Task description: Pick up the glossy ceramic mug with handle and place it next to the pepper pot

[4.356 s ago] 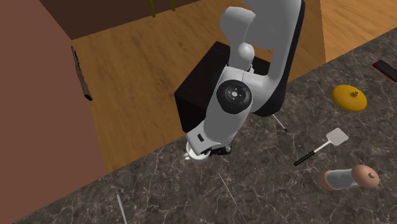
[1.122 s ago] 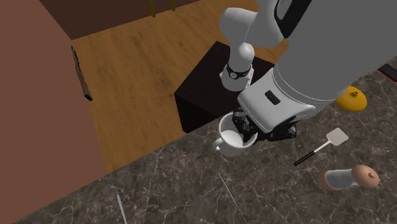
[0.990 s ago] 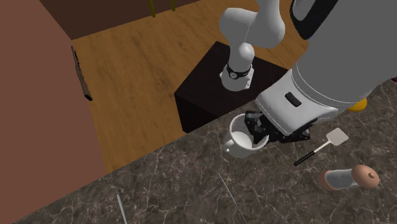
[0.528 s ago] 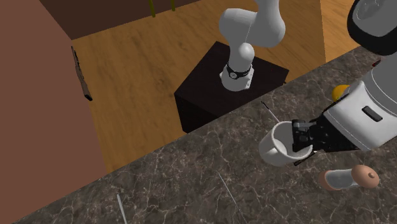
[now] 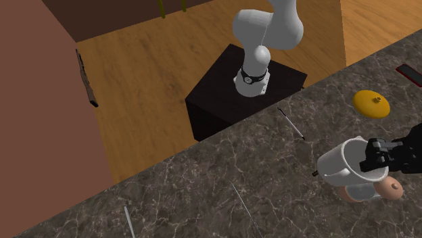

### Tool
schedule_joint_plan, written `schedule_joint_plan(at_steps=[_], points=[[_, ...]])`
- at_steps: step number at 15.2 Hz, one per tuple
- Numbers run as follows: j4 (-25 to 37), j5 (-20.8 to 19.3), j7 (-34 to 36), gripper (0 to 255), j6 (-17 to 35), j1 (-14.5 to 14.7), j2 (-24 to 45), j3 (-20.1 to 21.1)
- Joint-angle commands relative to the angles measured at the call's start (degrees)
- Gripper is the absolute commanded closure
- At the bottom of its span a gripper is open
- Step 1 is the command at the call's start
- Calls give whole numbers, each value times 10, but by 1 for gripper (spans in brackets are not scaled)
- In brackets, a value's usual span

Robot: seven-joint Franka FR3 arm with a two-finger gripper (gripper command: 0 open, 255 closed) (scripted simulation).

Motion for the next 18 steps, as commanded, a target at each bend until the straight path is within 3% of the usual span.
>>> schedule_joint_plan(at_steps=[1, 18], points=[[18, -9, 30, 255, -5, 7, 17, 18], [-84, -35, 59, 255, 122, 8, 51, 29]])
